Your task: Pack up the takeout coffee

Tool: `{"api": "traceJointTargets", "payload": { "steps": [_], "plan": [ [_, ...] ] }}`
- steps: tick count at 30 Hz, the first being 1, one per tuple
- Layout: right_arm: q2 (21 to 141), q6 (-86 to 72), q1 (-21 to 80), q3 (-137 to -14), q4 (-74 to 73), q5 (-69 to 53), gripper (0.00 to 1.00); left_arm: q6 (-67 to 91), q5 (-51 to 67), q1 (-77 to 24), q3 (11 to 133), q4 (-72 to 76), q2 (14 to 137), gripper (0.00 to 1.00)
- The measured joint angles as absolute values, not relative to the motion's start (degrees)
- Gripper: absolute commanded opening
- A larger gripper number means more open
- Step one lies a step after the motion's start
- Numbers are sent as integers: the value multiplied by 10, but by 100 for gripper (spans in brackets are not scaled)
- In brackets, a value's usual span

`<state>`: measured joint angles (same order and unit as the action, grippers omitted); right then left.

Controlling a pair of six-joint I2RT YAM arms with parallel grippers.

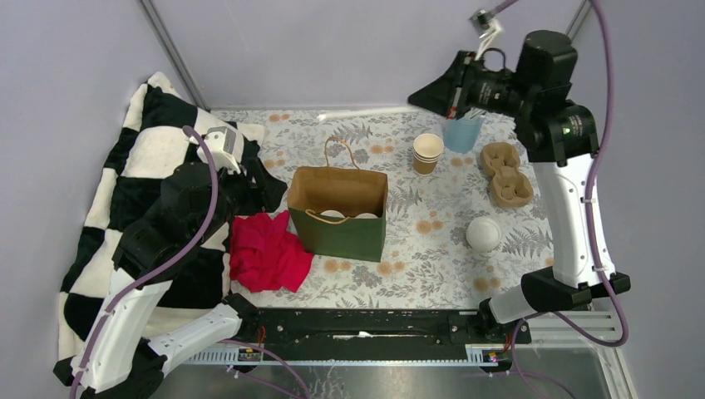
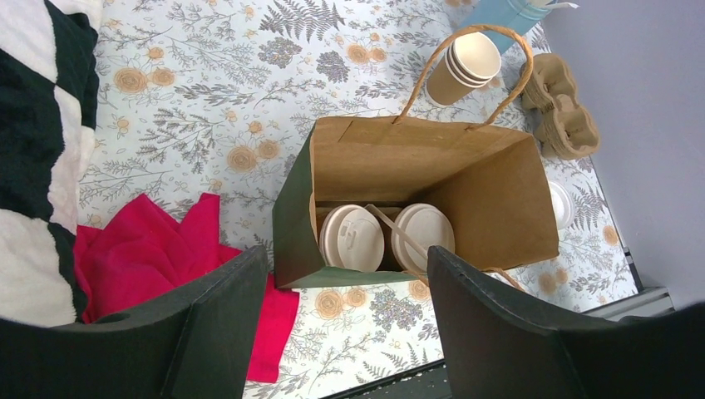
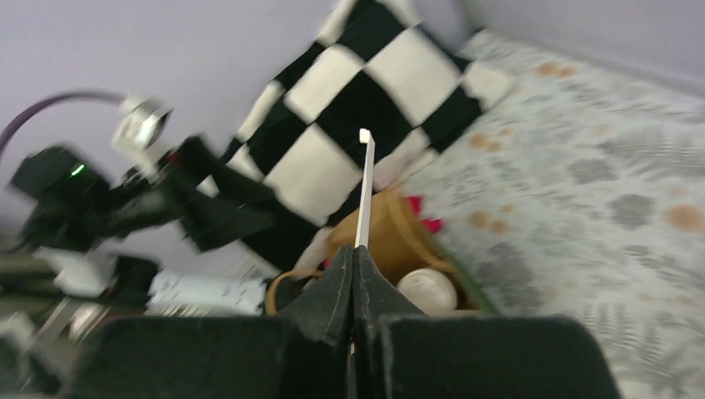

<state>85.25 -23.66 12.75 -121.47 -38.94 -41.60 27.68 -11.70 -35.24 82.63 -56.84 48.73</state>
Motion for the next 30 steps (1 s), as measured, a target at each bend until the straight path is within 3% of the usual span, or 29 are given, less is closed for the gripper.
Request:
{"api": "traceJointTargets", "payload": {
  "steps": [10, 18, 28, 30],
  "plan": [
    [867, -197, 268, -1267, -499, -449, 0, 296, -129, -352, 822, -569, 481, 74],
    [934, -95, 384, -1342, -643, -259, 0, 304, -139, -352, 822, -570, 477, 74],
    [1022, -38, 493, -1326, -692, -23, 0, 305, -151, -352, 822, -573, 477, 74],
    [1029, -33, 505, -1302, -684, 3, 12, 305, -153, -352, 822, -573, 477, 74]
  ]
}}
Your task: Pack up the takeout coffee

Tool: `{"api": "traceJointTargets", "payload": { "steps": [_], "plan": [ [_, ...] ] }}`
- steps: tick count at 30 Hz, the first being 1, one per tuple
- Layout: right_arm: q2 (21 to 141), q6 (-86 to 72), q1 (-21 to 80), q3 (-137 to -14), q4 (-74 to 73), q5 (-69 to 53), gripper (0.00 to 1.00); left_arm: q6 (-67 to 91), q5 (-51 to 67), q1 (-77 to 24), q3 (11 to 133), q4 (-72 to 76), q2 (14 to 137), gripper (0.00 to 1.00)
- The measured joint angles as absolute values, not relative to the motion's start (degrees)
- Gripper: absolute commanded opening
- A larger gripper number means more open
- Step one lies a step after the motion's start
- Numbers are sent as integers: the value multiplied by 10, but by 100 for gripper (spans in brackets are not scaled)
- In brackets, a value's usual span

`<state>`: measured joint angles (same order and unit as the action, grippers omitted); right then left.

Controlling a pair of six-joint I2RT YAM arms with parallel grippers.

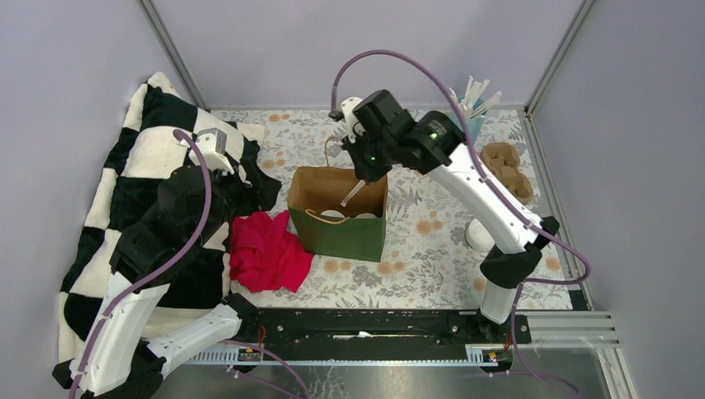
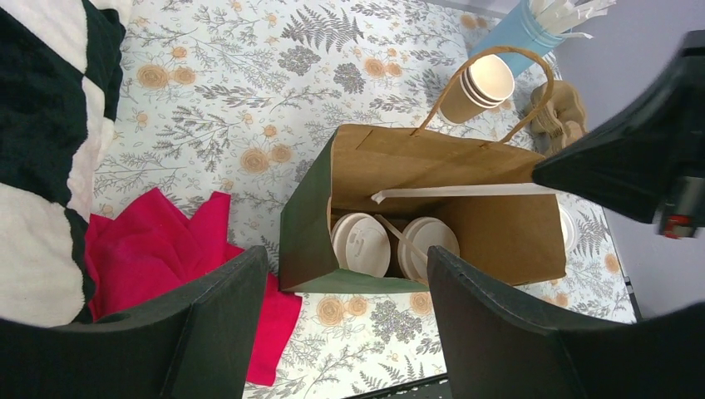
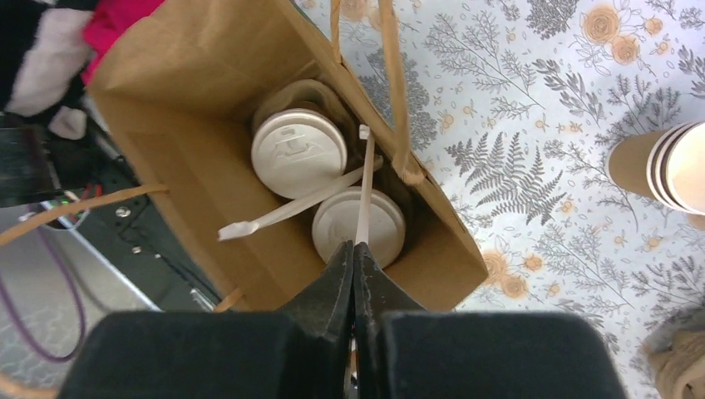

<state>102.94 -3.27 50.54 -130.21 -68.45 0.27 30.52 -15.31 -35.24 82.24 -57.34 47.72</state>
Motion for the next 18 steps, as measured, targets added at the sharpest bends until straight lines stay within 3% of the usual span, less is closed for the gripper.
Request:
{"api": "traceJointTargets", "payload": {
  "steps": [3, 7, 12, 13, 14, 18],
  "plan": [
    [1054, -32, 518, -1296, -672, 32, 27, 305, -155, -352, 822, -573, 477, 74],
    [1131, -36, 535, -1367, -667, 56, 55, 305, -159, -352, 822, -573, 478, 74],
    [1135, -57, 541, -1367, -629, 71, 79, 305, -164, -352, 823, -573, 479, 74],
    [1120, -59, 541, -1351, -619, 79, 94, 305, -167, -352, 824, -574, 480, 75],
    [1099, -61, 541, -1331, -609, 89, 99, 305, -168, -352, 826, -574, 481, 75],
    [999, -69, 541, -1282, -591, 146, 100, 301, -177, -352, 854, -574, 492, 79]
  ]
}}
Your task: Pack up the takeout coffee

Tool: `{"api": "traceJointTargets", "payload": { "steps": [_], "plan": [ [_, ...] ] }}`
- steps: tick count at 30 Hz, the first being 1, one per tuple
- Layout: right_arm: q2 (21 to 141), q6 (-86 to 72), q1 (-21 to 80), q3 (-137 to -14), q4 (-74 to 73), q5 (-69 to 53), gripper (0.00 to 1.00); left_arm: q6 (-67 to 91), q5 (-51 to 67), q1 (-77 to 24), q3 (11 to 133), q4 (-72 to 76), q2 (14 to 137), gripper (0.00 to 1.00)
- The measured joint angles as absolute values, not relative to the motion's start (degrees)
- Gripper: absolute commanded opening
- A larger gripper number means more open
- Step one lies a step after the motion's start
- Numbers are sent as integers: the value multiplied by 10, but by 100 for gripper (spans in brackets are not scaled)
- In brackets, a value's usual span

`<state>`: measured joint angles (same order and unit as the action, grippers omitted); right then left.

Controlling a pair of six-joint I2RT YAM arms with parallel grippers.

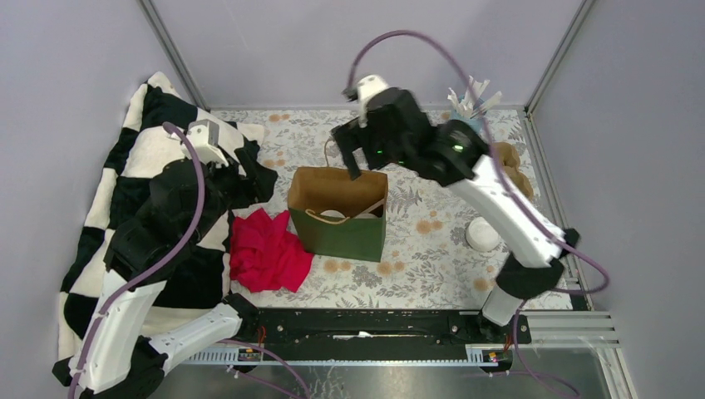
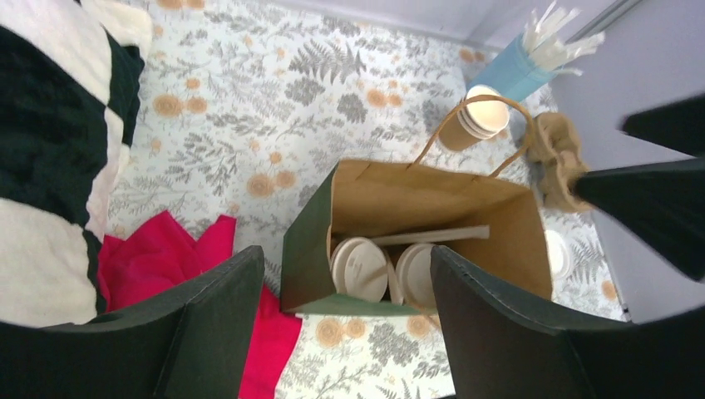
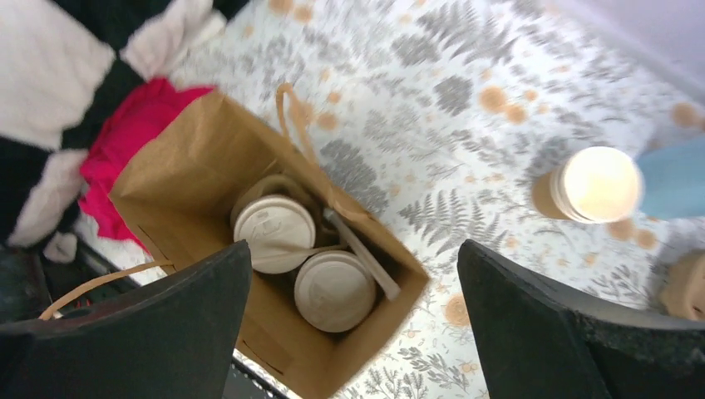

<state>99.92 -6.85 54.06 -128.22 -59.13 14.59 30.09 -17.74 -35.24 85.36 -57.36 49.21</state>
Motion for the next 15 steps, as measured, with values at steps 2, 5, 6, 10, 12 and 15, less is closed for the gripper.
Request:
{"api": "traceJointTargets", "payload": {
  "steps": [2, 5, 6, 10, 12, 15],
  "plan": [
    [952, -77, 541, -1273, -585, 181, 100, 298, -181, -352, 875, -573, 501, 82],
    [880, -94, 541, -1267, -577, 237, 100, 292, -183, -352, 922, -560, 520, 86],
    [854, -96, 541, -1260, -571, 249, 100, 290, -184, -352, 933, -553, 524, 87],
    [746, -102, 541, -1200, -531, 292, 100, 276, -186, -352, 967, -523, 528, 92],
    [686, -103, 541, -1153, -498, 312, 100, 262, -188, -352, 980, -508, 527, 95],
    [630, -101, 541, -1122, -469, 335, 100, 237, -194, -352, 1006, -490, 526, 98]
  ]
}}
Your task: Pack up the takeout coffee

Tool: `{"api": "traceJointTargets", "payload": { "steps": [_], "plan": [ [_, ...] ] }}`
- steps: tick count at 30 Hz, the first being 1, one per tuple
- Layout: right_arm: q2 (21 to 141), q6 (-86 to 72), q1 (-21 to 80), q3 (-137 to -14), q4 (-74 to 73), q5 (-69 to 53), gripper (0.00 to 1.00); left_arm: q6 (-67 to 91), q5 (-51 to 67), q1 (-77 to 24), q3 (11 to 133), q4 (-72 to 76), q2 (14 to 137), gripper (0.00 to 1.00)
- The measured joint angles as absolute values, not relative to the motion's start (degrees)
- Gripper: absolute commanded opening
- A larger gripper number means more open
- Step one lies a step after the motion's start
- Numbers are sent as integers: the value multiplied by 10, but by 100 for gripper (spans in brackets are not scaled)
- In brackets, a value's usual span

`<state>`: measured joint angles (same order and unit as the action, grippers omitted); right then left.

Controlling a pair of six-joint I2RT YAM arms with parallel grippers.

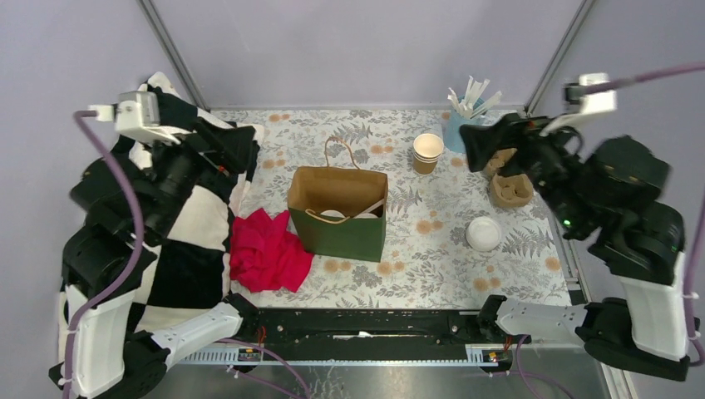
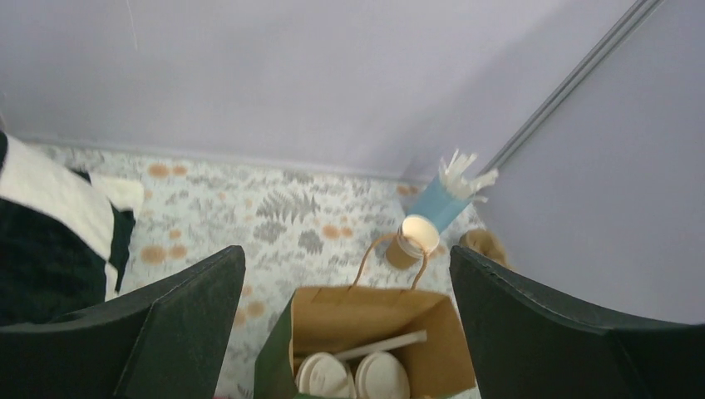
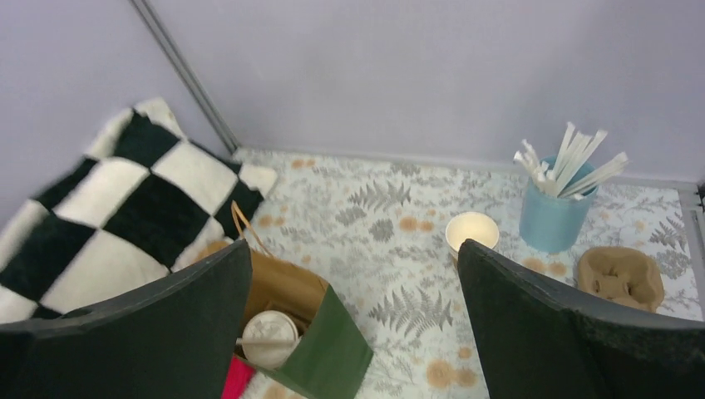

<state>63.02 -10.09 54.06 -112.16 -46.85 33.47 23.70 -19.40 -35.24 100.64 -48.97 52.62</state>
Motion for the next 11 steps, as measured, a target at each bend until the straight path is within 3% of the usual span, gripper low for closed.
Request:
{"api": "traceJointTargets", "payload": {
  "steps": [11],
  "plan": [
    [587, -86, 541, -1116, -412, 370, 100, 176, -230, -352, 1072, -435, 526, 99]
  ]
}}
